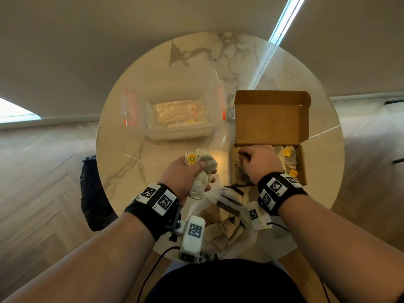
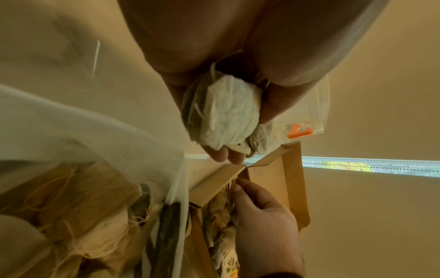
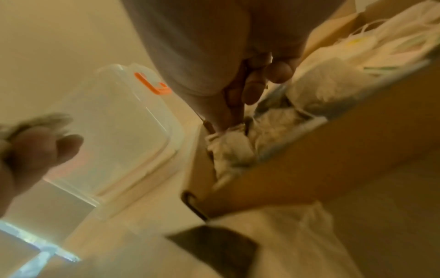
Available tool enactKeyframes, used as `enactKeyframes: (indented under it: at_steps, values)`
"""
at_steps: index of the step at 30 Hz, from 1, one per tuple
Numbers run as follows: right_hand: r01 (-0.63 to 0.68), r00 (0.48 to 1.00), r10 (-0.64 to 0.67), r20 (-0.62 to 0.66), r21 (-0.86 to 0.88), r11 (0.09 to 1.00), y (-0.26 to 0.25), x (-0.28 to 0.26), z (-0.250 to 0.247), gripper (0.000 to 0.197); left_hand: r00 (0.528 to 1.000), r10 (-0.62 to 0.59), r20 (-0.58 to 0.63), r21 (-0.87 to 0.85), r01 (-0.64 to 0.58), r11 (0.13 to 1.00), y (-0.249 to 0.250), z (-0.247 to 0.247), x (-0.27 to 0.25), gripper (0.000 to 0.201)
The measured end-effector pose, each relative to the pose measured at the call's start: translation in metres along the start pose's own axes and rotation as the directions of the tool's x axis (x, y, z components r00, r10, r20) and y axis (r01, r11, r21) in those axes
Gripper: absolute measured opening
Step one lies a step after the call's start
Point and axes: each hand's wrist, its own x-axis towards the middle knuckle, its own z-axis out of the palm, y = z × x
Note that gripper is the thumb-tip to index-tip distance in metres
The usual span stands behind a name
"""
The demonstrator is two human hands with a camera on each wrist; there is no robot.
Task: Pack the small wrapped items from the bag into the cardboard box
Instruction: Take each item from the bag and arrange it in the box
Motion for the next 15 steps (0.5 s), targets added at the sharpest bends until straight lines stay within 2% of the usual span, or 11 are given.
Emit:
enactKeyframes:
  at_steps: [2, 3, 5, 7, 10, 15]
  values:
    - [-0.011, 1.000, 0.007, 0.030, 0.107, 0.994, -0.006, -0.006, -0.014, 0.026, 0.999, 0.022, 0.035, 0.017, -0.022, 1.000, 0.002, 0.003, 0.000, 0.018]
    - [-0.007, 0.999, -0.002, 0.039, 0.222, 0.975, -0.009, -0.012, -0.022, 0.025, 0.998, 0.033, 0.061, 0.027, -0.035, 0.999, 0.004, 0.006, -0.001, 0.019]
    - [-0.004, 0.998, -0.033, 0.060, 0.526, 0.851, -0.019, -0.026, -0.039, 0.025, 0.991, 0.054, 0.118, 0.036, -0.059, 0.998, 0.007, 0.012, -0.002, 0.020]
    - [-0.040, 0.990, -0.072, 0.123, 0.725, 0.688, -0.025, -0.039, -0.052, 0.021, 0.982, 0.075, 0.171, 0.070, -0.088, 0.994, 0.011, 0.020, -0.002, 0.019]
    - [-0.069, 0.985, -0.085, 0.152, 0.788, 0.611, -0.022, -0.048, -0.062, 0.013, 0.970, 0.068, 0.233, 0.148, -0.104, 0.983, 0.017, 0.031, -0.001, 0.021]
    - [-0.118, 0.992, 0.083, 0.090, 0.874, 0.471, 0.000, -0.057, -0.067, 0.019, 0.976, 0.056, 0.212, 0.177, -0.094, 0.980, 0.019, 0.037, 0.006, 0.017]
